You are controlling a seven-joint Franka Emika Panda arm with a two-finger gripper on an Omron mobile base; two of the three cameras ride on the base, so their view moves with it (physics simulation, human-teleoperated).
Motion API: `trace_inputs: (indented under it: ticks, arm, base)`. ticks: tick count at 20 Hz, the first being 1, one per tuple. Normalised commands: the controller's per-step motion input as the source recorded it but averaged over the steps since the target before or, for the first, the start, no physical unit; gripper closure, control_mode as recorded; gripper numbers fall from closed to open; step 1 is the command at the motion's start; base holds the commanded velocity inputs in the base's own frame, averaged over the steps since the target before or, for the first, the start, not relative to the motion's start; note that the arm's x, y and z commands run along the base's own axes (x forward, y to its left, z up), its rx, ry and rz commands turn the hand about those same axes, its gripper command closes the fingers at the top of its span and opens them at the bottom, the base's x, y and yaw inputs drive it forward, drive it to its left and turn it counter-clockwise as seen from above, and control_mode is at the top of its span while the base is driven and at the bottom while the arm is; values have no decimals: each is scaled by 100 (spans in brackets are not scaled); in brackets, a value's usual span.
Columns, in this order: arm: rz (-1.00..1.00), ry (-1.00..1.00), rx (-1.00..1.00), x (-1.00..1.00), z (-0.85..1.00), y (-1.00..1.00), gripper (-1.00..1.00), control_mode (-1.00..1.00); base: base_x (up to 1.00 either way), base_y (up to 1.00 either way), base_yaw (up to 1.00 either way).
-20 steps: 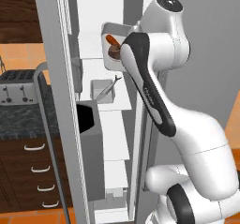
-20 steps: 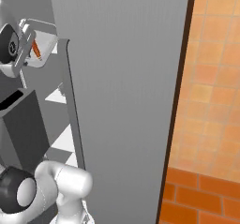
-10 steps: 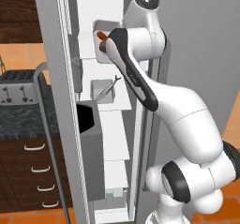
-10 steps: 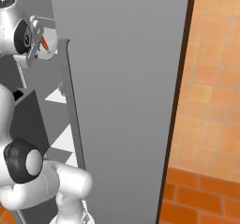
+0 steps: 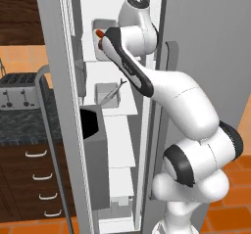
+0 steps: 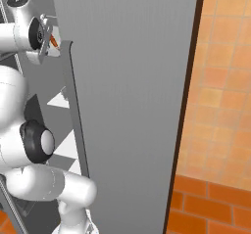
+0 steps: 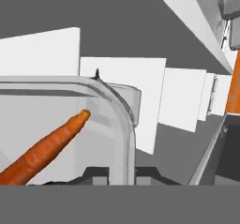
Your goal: Take the meat container that has the fish and place it on the second highest rack of the freezer. Then take the vegetable container that has the mushroom and carrot and place it on the highest rack of the freezer.
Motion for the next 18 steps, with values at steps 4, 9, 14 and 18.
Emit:
trace_inputs:
  ticks: [4,9,14,18]
  arm:
    - [-1,0,-1,59,0,5,100,-100]
    - [0,0,0,42,0,5,100,-100]
    - [-3,0,-2,43,0,19,-100,-100]
    - [-8,0,0,56,0,2,-100,-100]
  base:
    - [0,0,0]
    - [0,0,0]
    - [0,0,0]
    - [0,0,0]
